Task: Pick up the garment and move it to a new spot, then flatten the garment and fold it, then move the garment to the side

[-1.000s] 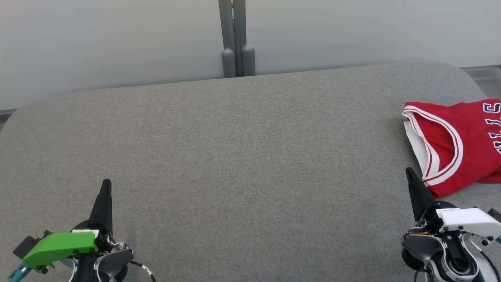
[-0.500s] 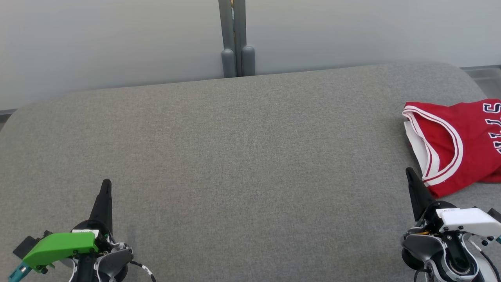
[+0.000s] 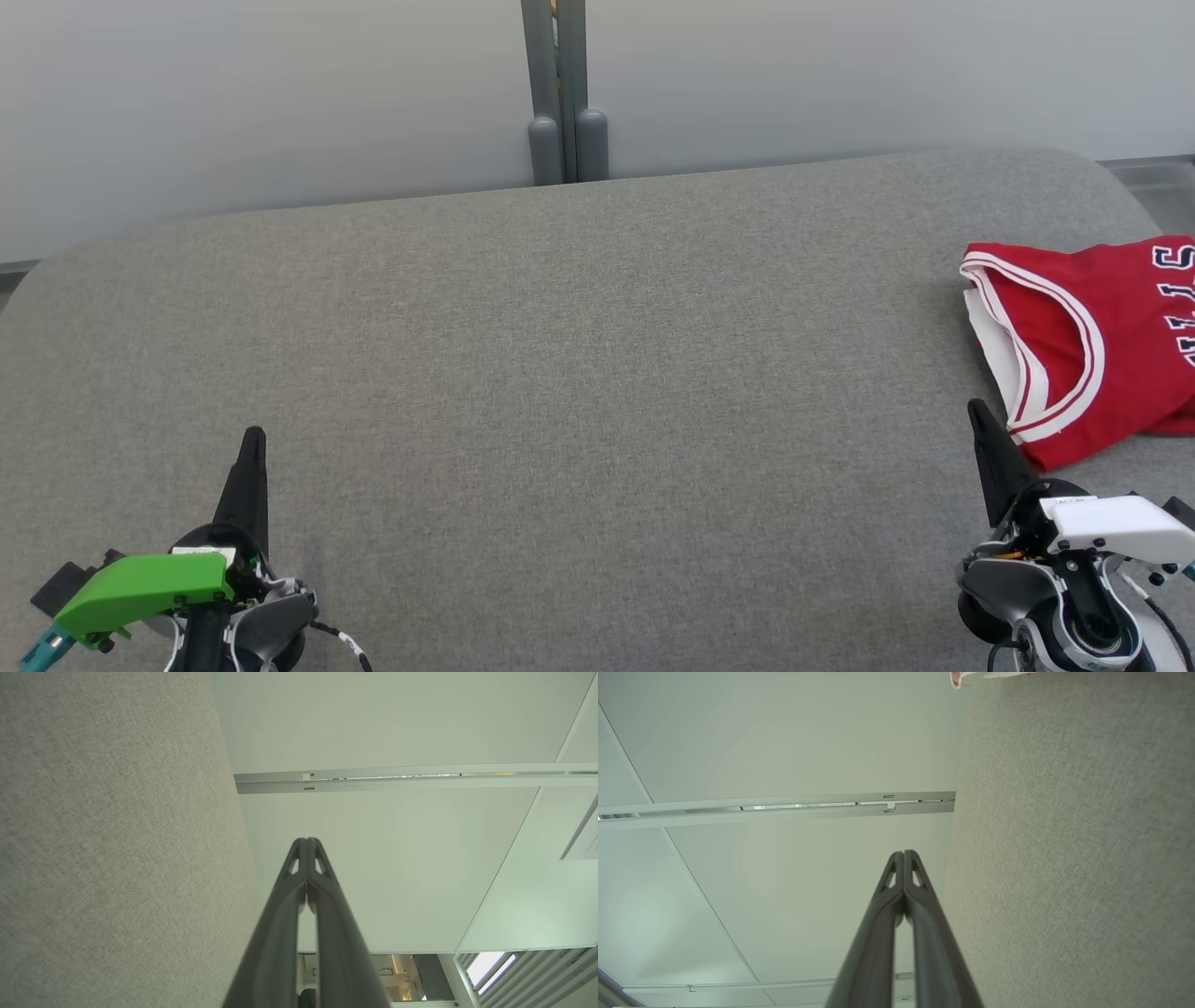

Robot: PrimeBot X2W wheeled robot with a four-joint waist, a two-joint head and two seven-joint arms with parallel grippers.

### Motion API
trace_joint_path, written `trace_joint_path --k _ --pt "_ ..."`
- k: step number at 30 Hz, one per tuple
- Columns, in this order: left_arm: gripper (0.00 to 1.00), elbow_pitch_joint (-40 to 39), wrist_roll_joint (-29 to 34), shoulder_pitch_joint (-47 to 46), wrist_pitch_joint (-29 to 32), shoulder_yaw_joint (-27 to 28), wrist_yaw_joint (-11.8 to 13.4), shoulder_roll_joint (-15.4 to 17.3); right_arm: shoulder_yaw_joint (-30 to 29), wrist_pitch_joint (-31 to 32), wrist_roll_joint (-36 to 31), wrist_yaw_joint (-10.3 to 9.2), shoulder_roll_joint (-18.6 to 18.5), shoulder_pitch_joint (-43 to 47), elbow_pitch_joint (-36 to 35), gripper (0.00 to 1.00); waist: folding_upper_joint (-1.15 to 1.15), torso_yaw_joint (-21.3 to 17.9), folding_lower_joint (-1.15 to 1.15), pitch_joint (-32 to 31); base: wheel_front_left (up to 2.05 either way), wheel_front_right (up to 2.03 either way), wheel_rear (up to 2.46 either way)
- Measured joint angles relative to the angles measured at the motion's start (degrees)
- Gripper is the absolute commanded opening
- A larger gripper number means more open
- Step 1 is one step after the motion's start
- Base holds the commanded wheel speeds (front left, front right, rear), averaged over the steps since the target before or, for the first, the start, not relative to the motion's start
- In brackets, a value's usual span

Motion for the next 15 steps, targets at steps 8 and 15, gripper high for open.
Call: trace_joint_path --k 8,15 --pt "0.0 0.0 0.0 0.0 0.0 0.0 0.0 0.0 0.0 0.0 0.0 0.0 0.0 0.0 0.0 0.0 0.0 0.0 0.0 0.0 0.0 0.0 0.0" --pt "0.0 0.0 0.0 0.0 0.0 0.0 0.0 0.0 0.0 0.0 0.0 0.0 0.0 0.0 0.0 0.0 0.0 0.0 0.0 0.0 0.0 0.0 0.0"
